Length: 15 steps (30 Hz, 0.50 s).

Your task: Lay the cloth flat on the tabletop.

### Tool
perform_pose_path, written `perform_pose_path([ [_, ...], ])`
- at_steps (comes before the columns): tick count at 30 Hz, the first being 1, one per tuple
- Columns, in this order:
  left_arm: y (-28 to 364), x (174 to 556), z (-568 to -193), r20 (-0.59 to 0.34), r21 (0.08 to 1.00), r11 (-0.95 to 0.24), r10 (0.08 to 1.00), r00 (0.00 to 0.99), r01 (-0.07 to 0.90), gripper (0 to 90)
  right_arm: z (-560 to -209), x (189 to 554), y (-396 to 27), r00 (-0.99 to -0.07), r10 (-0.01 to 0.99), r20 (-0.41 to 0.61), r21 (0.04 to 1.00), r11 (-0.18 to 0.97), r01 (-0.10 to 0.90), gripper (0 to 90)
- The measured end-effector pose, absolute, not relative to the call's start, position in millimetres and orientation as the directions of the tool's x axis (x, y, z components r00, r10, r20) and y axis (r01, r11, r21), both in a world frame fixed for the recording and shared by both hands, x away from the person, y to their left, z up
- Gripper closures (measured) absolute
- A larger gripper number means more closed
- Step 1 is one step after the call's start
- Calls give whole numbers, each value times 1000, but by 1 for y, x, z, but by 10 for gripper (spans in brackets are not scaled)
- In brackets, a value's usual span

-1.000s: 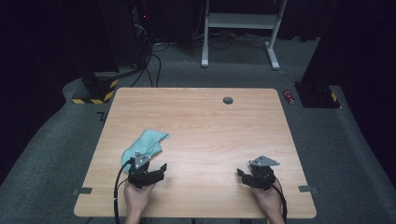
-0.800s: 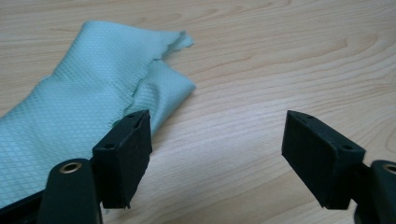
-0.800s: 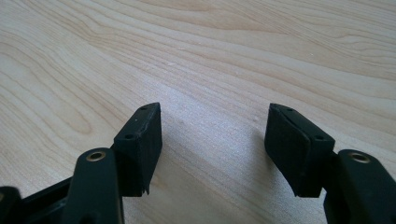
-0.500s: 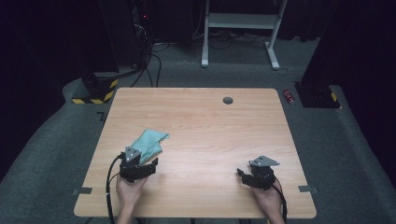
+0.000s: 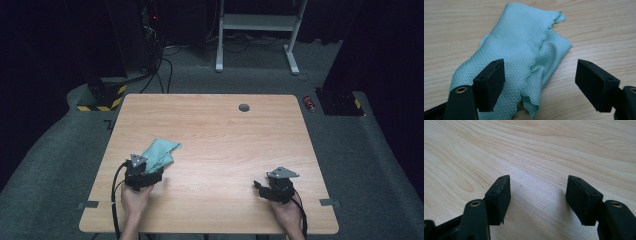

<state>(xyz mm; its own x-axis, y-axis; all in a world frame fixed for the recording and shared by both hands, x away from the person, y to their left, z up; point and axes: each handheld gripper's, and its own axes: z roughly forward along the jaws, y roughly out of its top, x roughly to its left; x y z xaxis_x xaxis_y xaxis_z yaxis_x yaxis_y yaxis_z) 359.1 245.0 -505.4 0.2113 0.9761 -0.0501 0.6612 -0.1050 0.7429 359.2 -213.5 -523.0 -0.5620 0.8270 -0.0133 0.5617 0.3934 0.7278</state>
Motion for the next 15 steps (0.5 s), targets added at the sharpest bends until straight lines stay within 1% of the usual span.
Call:
perform_pose_path([
  [4, 246, 363, -509, -36, 731, -114, 978, 206, 673, 257, -523, 359, -214, -562, 827, -13, 728, 393, 562, 367],
  [15, 251, 369, -517, -39, 707, -98, 983, 177, 700, 314, -523, 359, -214, -562, 827, -13, 728, 393, 562, 367],
])
